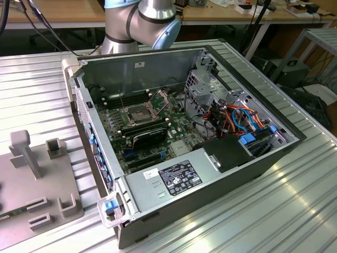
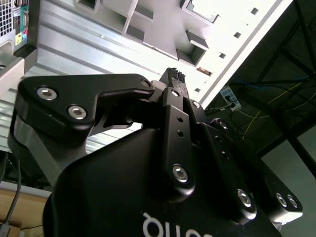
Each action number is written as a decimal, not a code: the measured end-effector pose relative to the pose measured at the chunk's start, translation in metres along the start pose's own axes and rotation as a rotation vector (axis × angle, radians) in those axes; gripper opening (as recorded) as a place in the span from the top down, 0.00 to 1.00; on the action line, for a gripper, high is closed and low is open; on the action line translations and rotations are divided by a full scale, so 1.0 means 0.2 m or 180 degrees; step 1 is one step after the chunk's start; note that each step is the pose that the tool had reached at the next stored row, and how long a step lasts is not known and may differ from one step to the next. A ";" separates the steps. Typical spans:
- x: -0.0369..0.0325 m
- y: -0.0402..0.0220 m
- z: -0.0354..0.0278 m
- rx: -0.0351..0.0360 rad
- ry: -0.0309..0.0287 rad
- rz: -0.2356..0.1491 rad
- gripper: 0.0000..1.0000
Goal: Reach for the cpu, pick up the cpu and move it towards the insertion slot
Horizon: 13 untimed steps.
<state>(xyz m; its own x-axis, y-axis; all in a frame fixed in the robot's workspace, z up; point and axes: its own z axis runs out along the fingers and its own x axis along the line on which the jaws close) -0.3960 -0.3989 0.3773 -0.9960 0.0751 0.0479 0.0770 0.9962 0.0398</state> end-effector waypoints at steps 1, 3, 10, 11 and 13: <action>0.002 0.000 0.000 0.0000 0.0000 0.0000 0.89; 0.010 0.000 0.000 0.0000 0.0000 0.0001 0.89; 0.045 -0.004 0.003 0.0000 0.0000 0.0001 0.89; 0.052 -0.006 0.004 0.0000 0.0000 0.0001 0.89; 0.062 -0.012 0.007 0.0000 0.0000 0.0000 0.89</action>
<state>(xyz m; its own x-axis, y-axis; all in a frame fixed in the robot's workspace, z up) -0.4085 -0.4004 0.3763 -0.9960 0.0750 0.0479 0.0770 0.9962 0.0398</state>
